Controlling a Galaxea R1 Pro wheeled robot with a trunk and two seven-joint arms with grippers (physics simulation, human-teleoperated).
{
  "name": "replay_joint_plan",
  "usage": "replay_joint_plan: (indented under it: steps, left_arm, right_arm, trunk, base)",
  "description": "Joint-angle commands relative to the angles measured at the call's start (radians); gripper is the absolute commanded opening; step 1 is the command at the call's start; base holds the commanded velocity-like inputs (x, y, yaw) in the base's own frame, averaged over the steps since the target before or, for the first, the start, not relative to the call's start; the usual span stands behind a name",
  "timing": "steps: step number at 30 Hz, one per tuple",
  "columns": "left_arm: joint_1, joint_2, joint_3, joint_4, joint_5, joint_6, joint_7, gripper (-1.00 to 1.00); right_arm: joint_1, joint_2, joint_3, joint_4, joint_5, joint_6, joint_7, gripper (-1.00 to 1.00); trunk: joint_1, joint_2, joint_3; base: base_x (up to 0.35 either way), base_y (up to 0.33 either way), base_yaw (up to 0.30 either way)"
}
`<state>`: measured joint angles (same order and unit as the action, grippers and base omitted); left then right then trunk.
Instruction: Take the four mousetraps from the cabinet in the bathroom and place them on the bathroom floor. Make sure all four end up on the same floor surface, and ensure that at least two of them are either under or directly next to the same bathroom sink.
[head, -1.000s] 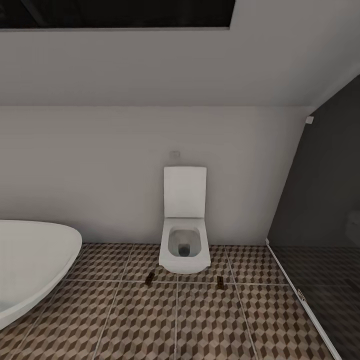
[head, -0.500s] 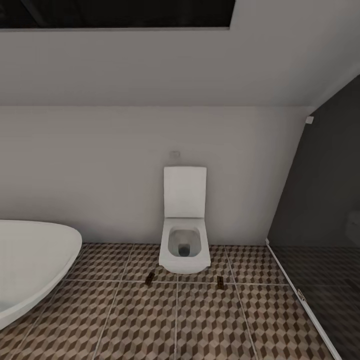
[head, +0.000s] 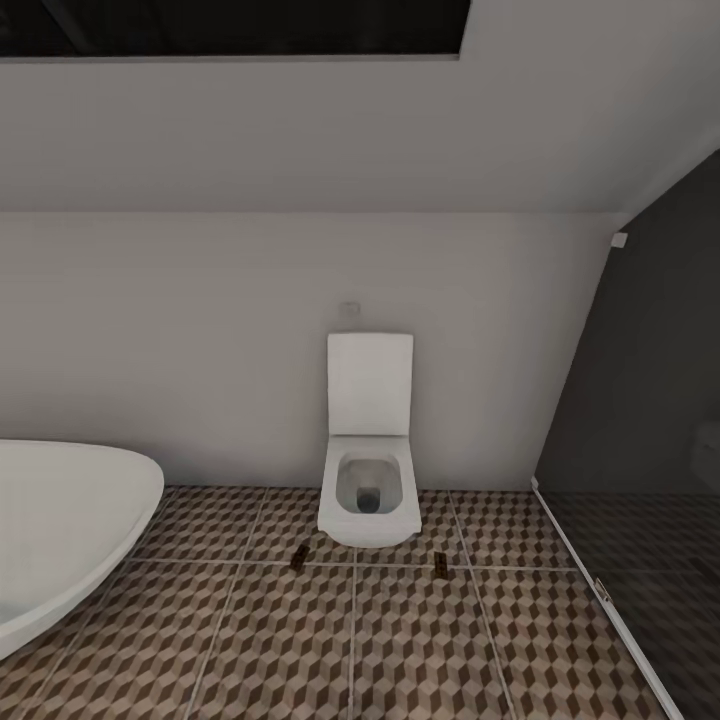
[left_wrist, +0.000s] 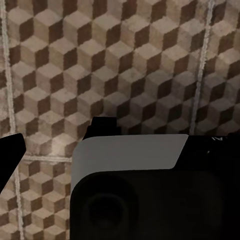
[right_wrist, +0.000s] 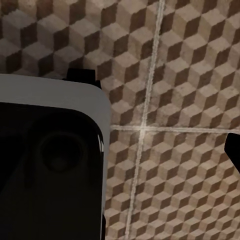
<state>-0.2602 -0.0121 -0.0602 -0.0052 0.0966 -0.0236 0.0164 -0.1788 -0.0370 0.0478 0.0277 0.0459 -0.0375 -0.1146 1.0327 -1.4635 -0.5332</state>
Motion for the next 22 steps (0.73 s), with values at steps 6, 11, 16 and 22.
replay_joint_plan:
  steps: [6, 11, 16, 22]
  left_arm:
    - [-0.001, 0.0, -0.007, 0.001, 0.01, -0.002, 0.002, 1.0]
    - [-0.001, 0.0, -0.007, 0.001, 0.01, -0.002, 0.002, 1.0]
    - [-0.001, 0.0, -0.007, 0.001, 0.009, -0.002, 0.002, 1.0]
    - [-0.001, 0.0, -0.007, 0.001, 0.009, -0.002, 0.002, 1.0]
  right_arm:
    - [-0.001, -0.001, 0.004, 0.003, 0.008, -0.004, -0.003, 1.0]
    - [-0.002, -0.001, 0.004, 0.003, 0.009, -0.004, -0.003, 1.0]
    - [-0.001, 0.0, 0.004, 0.003, 0.007, -0.004, -0.003, 1.0]
    - [-0.001, -0.001, 0.004, 0.003, 0.006, -0.004, -0.003, 1.0]
  trunk:
    - [0.0, 0.0, -0.001]
    - [0.0, 0.0, -0.001]
    - [0.0, 0.0, -0.001]
    - [0.0, 0.0, -0.001]
  base:
    - [0.0, 0.0, 0.0]
    - [0.0, 0.0, 0.0]
    - [0.0, 0.0, 0.0]
    - [0.0, 0.0, 0.0]
